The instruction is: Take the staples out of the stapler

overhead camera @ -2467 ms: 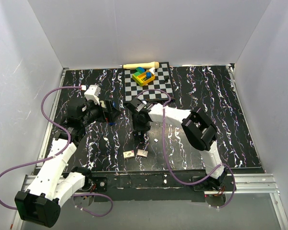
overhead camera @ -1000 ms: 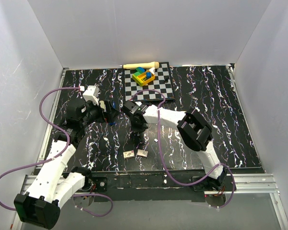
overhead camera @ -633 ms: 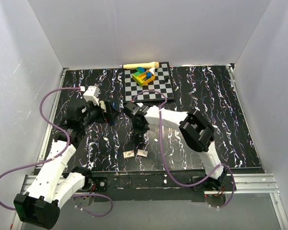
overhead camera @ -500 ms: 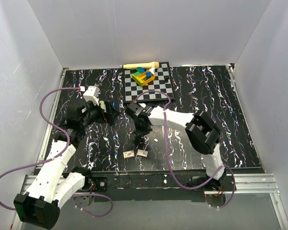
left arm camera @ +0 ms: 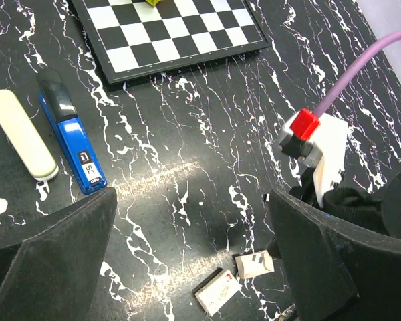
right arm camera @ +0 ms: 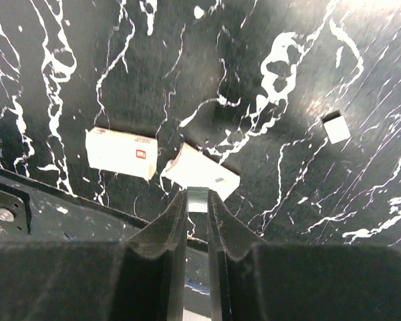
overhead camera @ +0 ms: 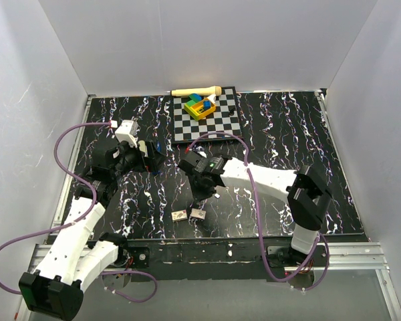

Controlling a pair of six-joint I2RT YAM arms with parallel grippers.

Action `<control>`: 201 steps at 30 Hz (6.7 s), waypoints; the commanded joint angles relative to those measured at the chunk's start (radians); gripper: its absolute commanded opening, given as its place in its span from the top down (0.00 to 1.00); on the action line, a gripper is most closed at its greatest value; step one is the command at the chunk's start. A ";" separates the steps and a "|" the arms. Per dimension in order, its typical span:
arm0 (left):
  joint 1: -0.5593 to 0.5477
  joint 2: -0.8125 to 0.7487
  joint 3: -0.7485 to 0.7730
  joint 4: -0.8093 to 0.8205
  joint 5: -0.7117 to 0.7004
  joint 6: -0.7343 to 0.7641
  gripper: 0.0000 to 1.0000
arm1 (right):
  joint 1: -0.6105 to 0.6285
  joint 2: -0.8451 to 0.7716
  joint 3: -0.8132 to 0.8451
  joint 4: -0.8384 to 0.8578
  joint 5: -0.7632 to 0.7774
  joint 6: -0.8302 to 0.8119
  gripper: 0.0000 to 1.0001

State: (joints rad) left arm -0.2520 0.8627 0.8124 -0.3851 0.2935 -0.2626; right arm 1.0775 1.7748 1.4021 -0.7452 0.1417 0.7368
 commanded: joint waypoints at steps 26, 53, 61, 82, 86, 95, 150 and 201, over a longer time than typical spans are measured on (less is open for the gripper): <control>-0.004 -0.051 0.002 0.003 -0.002 -0.004 0.02 | 0.064 0.095 -0.023 0.026 -0.062 0.164 0.86; -0.003 -0.036 0.007 0.002 0.009 -0.003 0.02 | 0.027 0.141 0.006 0.027 -0.062 0.144 0.85; -0.003 -0.036 0.007 0.002 0.010 -0.003 0.02 | 0.024 0.138 0.006 0.027 -0.060 0.142 0.78; -0.003 -0.040 0.005 0.002 0.003 -0.001 0.02 | 0.088 0.031 0.038 -0.054 0.087 0.109 0.65; -0.003 -0.044 0.004 0.002 -0.002 0.000 0.02 | 0.102 -0.006 0.034 -0.069 0.069 0.052 0.65; -0.003 -0.042 0.004 0.002 -0.010 0.002 0.02 | 0.110 -0.051 -0.087 -0.039 -0.134 -0.140 0.99; -0.004 -0.031 0.005 -0.001 -0.019 0.006 0.02 | 0.018 0.095 -0.087 -0.025 -0.079 -0.114 0.99; -0.004 -0.025 0.008 -0.008 -0.001 0.010 0.02 | -0.191 0.080 -0.170 0.122 -0.128 -0.662 0.47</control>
State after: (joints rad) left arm -0.2520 0.8433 0.8124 -0.3889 0.2852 -0.2630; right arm 0.8909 1.8393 1.2289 -0.6395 0.0425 0.1005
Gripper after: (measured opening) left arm 0.981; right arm 0.540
